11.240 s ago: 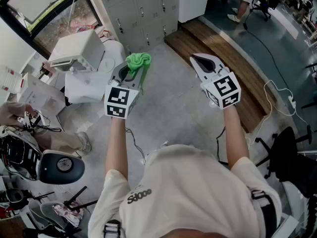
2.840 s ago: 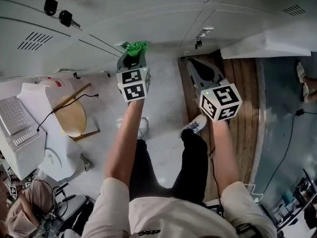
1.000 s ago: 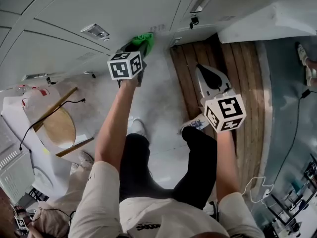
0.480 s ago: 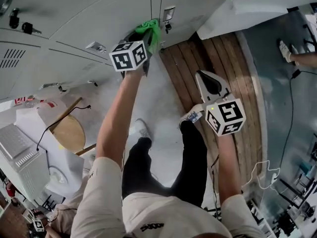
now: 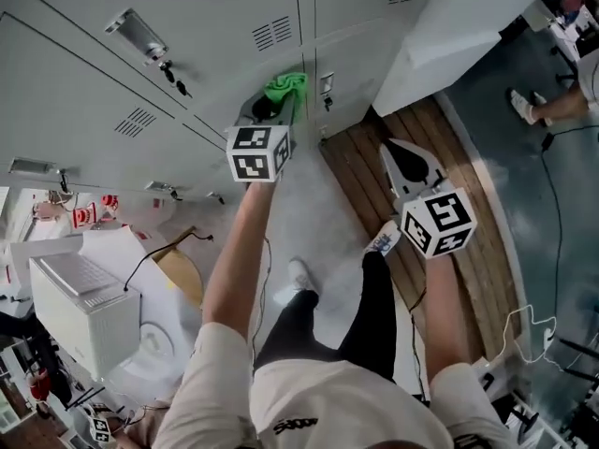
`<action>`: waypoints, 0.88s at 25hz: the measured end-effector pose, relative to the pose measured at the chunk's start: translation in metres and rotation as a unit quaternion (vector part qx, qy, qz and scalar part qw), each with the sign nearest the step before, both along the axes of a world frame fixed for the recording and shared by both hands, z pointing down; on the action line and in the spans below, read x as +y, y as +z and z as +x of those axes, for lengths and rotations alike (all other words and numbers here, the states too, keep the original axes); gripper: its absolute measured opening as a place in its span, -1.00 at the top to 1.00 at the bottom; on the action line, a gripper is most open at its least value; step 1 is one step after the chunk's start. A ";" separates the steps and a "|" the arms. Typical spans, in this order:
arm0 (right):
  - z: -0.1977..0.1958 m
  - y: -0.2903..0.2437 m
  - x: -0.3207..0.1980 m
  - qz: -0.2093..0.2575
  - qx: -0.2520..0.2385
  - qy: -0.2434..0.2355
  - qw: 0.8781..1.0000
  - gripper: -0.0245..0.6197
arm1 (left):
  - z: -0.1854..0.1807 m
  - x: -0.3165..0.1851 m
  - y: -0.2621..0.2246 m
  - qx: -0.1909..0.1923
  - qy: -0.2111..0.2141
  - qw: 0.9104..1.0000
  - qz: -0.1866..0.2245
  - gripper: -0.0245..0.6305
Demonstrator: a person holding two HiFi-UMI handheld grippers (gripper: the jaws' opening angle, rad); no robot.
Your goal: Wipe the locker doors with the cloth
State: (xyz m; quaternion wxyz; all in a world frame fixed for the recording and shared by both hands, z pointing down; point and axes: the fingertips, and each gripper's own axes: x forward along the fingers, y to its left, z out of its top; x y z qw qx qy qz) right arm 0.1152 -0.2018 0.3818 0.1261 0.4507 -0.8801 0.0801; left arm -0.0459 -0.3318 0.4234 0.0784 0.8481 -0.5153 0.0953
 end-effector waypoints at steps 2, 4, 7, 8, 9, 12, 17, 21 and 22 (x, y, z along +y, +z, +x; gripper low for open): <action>-0.004 -0.037 0.007 0.027 -0.003 0.005 1.000 0.90 | -0.006 0.024 -0.039 -0.003 0.010 1.000 0.023 0.65; -0.010 -0.069 0.016 0.048 0.005 0.008 0.999 0.90 | -0.011 0.052 -0.072 -0.001 0.018 0.999 0.039 0.65; -0.025 -0.111 0.030 0.074 0.025 0.009 0.997 0.90 | -0.017 0.093 -0.110 0.009 0.027 0.998 0.054 0.65; -0.031 -0.125 0.033 0.083 0.030 0.008 0.996 0.90 | -0.021 0.103 -0.122 0.012 0.028 0.998 0.058 0.65; -0.038 -0.138 0.035 0.092 0.033 0.006 0.995 0.90 | -0.025 0.113 -0.134 0.012 0.027 0.998 0.064 0.65; -0.055 -0.175 0.044 0.115 0.028 0.003 0.993 0.90 | -0.039 0.139 -0.165 0.010 0.022 0.997 0.074 0.65; -0.078 -0.220 0.058 0.146 0.011 -0.010 0.989 0.90 | -0.052 0.176 -0.216 -0.013 0.027 0.994 0.106 0.65; -0.096 -0.238 0.075 0.165 0.020 -0.039 0.985 0.90 | -0.062 0.201 -0.250 -0.021 0.038 0.989 0.140 0.65; -0.098 -0.241 0.078 0.170 0.023 -0.043 0.984 0.90 | -0.065 0.207 -0.258 -0.022 0.039 0.988 0.149 0.65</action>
